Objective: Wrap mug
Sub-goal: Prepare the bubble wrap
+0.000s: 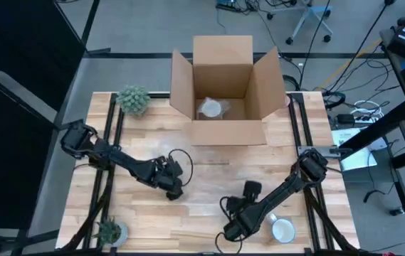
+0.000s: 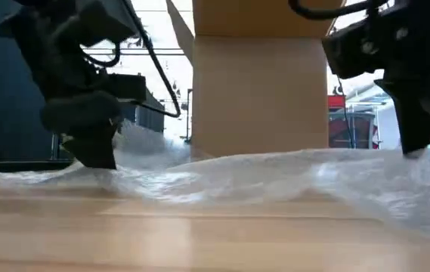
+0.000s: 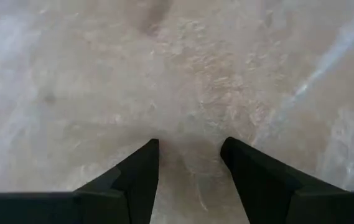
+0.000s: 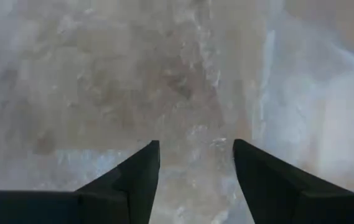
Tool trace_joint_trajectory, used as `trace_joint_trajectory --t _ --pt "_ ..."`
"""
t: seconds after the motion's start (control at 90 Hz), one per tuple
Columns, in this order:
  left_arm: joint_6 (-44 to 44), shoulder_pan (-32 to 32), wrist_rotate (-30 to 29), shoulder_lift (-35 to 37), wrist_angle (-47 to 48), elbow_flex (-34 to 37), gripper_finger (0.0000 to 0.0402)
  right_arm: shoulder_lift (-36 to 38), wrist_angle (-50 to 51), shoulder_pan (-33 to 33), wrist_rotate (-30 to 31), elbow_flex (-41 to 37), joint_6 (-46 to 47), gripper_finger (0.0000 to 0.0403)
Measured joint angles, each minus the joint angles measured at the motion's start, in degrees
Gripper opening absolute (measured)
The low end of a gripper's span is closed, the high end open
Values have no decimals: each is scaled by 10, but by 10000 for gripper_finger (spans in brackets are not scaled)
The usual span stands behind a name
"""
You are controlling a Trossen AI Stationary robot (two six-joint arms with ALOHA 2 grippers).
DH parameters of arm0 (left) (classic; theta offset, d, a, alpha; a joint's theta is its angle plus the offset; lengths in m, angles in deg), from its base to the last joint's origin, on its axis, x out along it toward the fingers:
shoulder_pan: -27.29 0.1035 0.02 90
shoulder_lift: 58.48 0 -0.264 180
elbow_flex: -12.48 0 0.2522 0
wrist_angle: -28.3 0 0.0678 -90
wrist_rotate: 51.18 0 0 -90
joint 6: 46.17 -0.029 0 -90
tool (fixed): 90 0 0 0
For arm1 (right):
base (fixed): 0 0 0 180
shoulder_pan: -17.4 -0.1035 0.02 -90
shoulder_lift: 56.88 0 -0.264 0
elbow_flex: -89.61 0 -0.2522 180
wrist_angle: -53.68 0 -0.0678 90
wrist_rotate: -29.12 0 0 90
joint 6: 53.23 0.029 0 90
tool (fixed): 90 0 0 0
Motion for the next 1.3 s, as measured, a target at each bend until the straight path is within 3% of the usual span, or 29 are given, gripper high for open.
trace_joint_trajectory --t 0.089,0.256,0.478,0.611,0.811,0.956,1.111,1.3 --pt "-21 -9 32 0 5 -30 180 0 -4 3 -5 2 0 187" --pt "-48 -21 34 11 20 -78 180 0 -5 -5 -4 43 -24 187" --pt "-60 -21 -7 33 98 -94 180 2 -10 -20 -2 91 -58 187" --pt "-44 -21 -37 33 156 -94 180 2 -27 -30 16 92 -27 188" --pt "-17 -21 -34 33 207 -90 180 2 -27 -41 47 92 33 205" --pt "1 -29 -35 33 224 -90 180 2 -53 -44 41 71 61 228" --pt "2 -30 -61 30 219 -87 180 2 -155 -43 20 19 56 241" --pt "63 -29 -56 29 192 -34 180 5 -215 -40 1 -33 49 238"
